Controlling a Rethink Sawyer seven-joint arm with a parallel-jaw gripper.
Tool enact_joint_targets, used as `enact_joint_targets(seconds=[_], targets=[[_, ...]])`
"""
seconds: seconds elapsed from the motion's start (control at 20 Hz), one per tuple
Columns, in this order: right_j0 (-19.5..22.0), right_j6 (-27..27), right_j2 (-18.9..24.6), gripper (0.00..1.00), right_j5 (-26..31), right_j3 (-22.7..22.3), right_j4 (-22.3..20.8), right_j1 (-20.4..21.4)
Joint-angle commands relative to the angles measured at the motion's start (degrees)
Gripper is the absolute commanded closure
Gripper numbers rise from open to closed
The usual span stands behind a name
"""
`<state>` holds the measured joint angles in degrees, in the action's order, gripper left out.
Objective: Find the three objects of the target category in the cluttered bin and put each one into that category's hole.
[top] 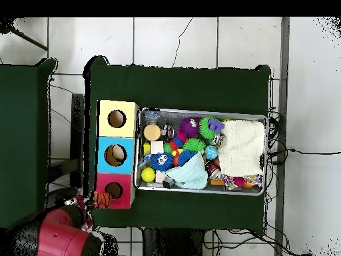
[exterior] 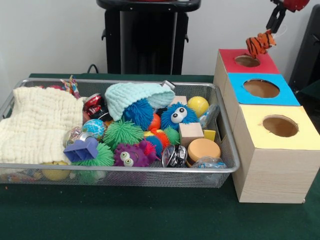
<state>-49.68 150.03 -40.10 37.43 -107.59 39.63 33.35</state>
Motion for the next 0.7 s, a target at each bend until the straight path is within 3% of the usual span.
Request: enact_joint_targets(seconds=[0.05, 0.45, 0.7], targets=[[0.1, 17.2, 7.8, 1.0, -7.6, -1.6, 4.6, -2.0], [0.2, 15.7, 7.2, 1.0, -7.1, -2.9, 4.9, 0.2], [1.1, 12.9, 5.9, 1.0, -5.2, -5.1, 4.1, 4.6]])
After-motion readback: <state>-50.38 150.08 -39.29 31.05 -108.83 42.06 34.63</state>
